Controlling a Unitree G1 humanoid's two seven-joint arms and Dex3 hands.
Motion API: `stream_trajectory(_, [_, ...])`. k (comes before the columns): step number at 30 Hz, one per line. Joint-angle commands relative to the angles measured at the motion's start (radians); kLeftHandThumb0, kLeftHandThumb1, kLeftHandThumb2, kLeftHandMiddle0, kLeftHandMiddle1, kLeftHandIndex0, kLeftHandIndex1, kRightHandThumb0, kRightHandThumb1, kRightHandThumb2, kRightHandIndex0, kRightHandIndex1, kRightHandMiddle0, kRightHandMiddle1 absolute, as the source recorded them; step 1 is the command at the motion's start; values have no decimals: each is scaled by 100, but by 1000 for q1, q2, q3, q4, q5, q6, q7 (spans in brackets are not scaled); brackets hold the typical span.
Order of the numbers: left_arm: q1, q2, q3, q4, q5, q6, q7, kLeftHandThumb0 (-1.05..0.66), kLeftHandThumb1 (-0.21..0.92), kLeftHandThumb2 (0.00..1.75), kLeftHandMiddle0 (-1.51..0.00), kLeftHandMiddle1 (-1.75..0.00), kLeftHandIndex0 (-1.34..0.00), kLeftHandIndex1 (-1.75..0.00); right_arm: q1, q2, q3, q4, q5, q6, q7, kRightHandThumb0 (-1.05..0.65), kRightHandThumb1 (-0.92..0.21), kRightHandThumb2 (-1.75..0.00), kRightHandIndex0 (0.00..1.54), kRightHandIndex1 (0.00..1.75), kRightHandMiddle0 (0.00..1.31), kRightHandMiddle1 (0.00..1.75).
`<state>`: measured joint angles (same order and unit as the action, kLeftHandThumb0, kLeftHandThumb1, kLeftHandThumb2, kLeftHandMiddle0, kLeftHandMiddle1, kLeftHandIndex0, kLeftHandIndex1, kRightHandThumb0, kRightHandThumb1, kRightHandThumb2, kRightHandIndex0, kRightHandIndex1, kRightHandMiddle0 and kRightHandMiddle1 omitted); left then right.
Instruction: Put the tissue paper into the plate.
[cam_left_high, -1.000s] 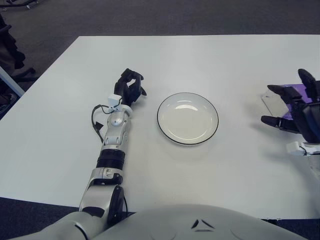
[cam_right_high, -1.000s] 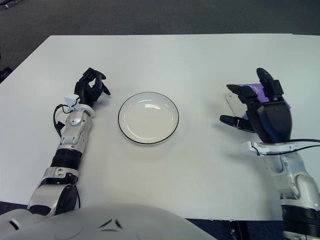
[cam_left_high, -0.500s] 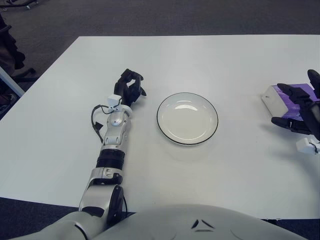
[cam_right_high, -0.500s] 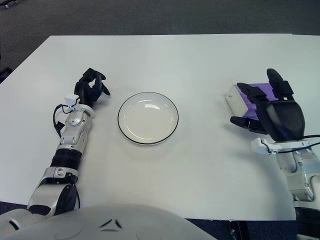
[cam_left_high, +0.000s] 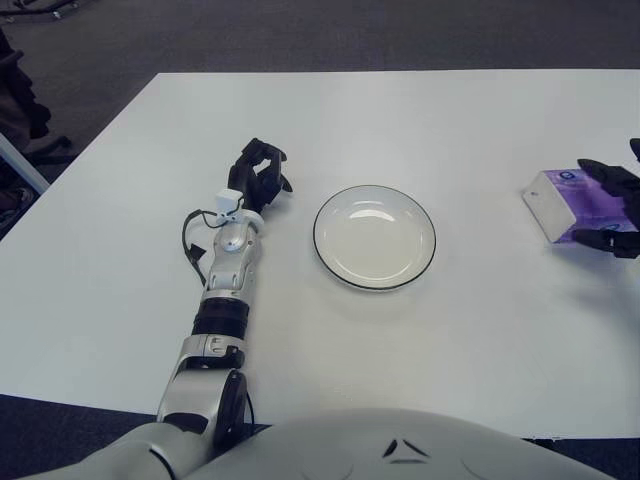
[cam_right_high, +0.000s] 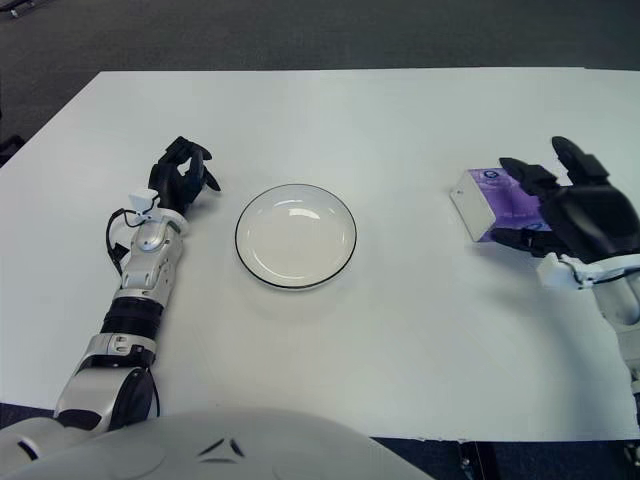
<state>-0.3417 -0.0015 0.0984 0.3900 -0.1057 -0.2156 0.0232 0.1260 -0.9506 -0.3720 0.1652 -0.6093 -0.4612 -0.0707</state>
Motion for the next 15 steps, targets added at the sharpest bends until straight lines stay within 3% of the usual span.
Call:
stream_trajectory(1, [141,-26,-2,85,9,-12,-1,-26,92,44,-92,-175,-64,-175,-39,-42,24,41,25,-32,19,-101,-92,-53,16,0,20,0])
stream_trajectory(8, [141,-25,-3,85,11,-13,2,-26,92,44,-93,-175,-64,-175,-121,-106,74,85,84,-4,167,-103,-92,-52,13,0,17,0])
stream_trajectory(15, [143,-24,-5,84,13,-15,3,-26,92,43,-93,-175,-65,-175,-189,-122,115,103,204,72,375,-105,-92,-53,10,0,14,0])
